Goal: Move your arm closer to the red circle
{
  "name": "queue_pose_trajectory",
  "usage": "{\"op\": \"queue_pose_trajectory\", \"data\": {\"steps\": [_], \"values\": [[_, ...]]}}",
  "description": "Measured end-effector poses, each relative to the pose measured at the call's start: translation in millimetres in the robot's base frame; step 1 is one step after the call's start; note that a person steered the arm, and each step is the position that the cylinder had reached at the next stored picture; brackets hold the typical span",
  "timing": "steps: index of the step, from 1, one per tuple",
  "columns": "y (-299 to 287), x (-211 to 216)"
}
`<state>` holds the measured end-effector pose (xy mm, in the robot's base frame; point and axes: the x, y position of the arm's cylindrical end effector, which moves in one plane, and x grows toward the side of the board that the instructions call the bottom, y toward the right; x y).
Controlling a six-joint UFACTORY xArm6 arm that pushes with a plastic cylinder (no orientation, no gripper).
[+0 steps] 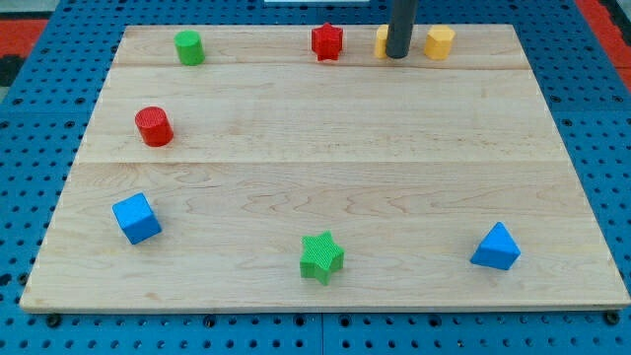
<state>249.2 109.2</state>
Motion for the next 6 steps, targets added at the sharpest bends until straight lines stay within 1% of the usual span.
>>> {"op": "queue_pose_trajectory", "data": {"steps": [1,2,3,4,5,6], "values": [[16,56],[5,152],[-69,187],[-155,211],[-243,213],[-290,211]]}}
